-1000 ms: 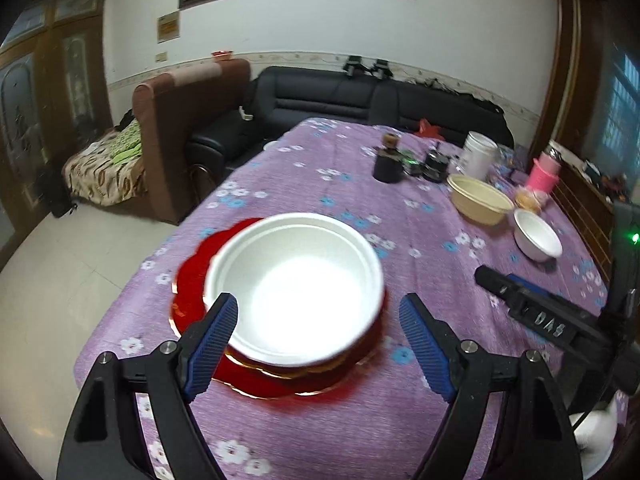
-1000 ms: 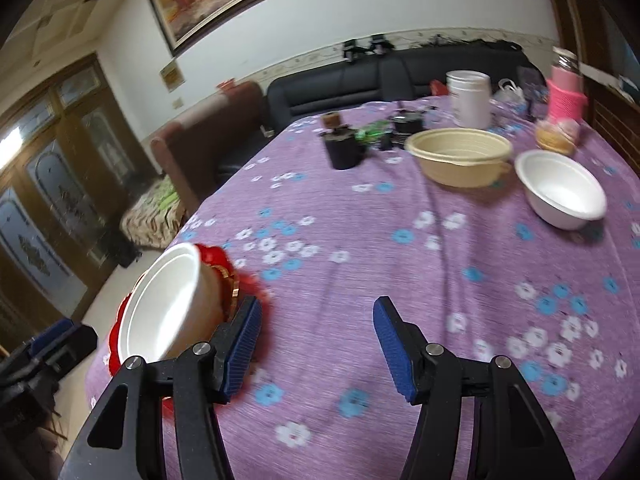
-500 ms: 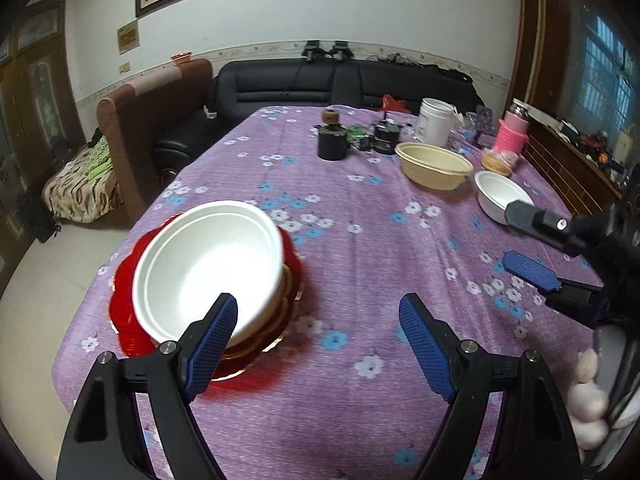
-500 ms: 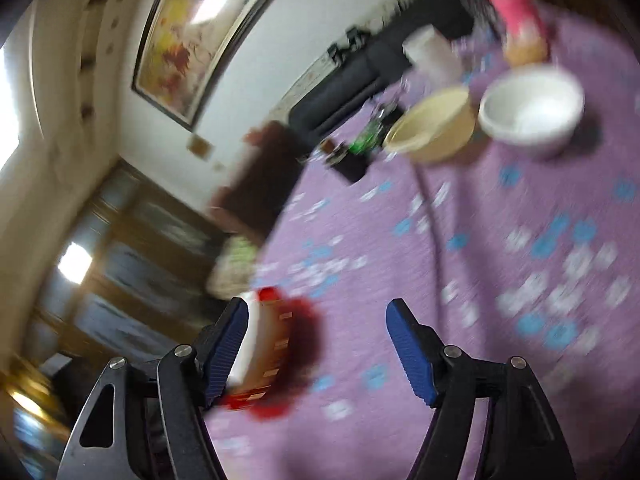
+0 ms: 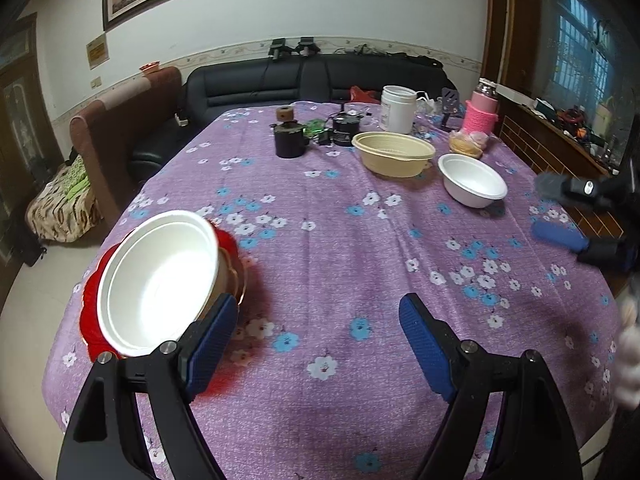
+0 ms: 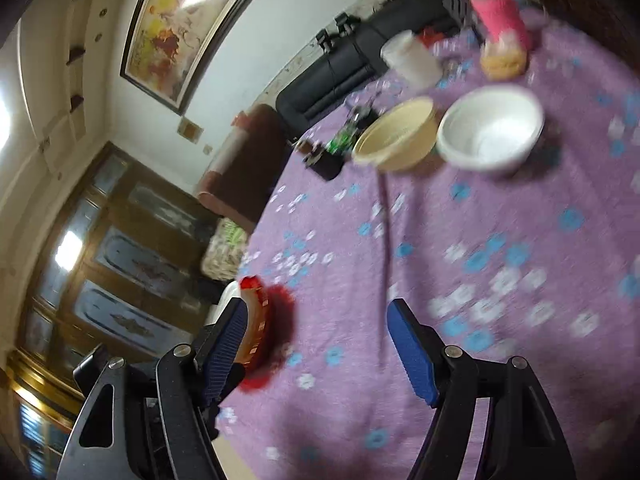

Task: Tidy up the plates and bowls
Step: 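Withdraw both grippers and move them to the smaller white bowl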

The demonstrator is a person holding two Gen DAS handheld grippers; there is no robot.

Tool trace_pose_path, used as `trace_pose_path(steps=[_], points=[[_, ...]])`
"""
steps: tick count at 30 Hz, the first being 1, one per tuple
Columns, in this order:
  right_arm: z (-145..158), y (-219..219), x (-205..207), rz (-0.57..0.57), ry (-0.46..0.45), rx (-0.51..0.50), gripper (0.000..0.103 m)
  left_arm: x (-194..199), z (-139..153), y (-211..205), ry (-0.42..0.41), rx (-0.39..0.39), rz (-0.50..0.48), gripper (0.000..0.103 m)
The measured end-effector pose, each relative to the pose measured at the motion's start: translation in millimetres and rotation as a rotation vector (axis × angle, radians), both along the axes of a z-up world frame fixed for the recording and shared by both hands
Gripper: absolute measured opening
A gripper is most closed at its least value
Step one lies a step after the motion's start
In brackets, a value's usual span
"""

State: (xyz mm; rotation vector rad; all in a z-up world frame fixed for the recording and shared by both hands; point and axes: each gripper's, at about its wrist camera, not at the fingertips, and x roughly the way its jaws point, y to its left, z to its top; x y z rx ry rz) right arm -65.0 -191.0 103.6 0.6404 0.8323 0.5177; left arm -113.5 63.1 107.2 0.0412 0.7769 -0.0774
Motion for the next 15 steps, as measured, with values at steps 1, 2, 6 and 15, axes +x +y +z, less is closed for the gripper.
trace_pose_path(steps=[1, 2, 6, 15], points=[[6.7, -6.0, 0.6, -0.011, -0.011, -0.030, 0.078, 0.8, 0.8, -2.2, -0.003, 0.004, -0.006, 0.082], [16.4, -14.8, 2.8, -0.021, -0.021, -0.073, 0.079, 1.6, 1.7, -4.2, -0.006, 0.007, -0.010, 0.082], [44.3, -43.1, 12.9, -0.061, -0.023, -0.164, 0.079, 7.8, 4.4, -11.1, -0.004, 0.000, -0.034, 0.082], [67.5, -72.8, 34.6, -0.270, -0.096, -0.404, 0.079, 29.5, 12.5, -27.7, 0.004, -0.008, -0.076, 0.082]])
